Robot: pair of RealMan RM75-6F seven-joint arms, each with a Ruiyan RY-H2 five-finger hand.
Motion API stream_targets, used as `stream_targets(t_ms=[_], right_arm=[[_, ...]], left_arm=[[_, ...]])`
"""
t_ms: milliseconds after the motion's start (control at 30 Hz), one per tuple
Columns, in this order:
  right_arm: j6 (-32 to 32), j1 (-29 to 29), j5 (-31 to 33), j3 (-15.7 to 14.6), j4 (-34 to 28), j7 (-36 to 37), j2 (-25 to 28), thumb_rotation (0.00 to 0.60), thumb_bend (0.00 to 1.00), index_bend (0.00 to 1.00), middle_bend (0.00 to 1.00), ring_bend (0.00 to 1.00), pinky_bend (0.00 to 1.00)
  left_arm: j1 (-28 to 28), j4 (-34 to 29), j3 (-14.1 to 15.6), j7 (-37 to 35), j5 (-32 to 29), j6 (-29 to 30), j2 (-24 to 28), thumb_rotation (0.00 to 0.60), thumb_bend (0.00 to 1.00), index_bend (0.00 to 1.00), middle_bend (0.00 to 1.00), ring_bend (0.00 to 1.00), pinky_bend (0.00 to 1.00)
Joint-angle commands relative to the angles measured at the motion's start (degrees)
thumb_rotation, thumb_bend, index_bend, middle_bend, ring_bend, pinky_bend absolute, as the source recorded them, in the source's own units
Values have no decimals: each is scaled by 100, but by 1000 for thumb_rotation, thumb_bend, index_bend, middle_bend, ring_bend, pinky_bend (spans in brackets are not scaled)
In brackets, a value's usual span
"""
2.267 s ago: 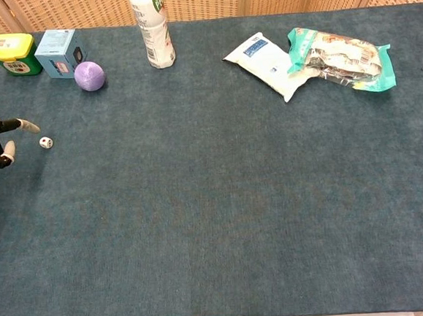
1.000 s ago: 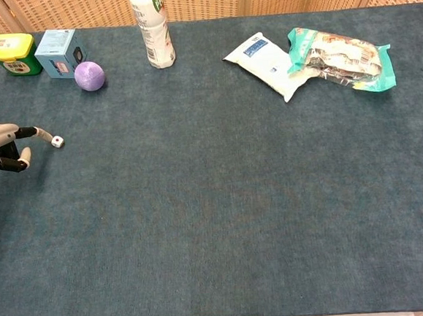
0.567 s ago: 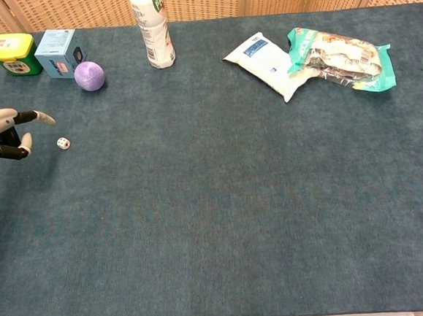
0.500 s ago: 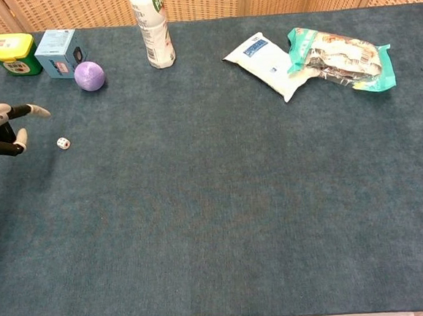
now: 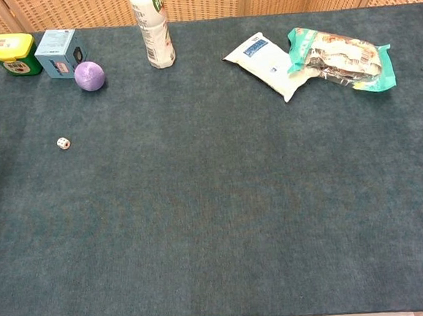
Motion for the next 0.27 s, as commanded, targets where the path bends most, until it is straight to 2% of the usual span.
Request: stream_targets(t_ms=[33, 267], right_arm=[[-1, -1, -16, -11, -16, 8, 2, 600, 408, 150, 321, 261, 328], [43, -22, -51, -25, -87, -25, 31, 600, 407, 150, 321, 261, 328]], left_arm=[[344, -76, 69, -114, 403, 463, -57, 498, 380, 38, 364, 320, 421], [556, -191, 105, -136, 607, 631, 37, 498, 377, 38, 359, 317, 403]])
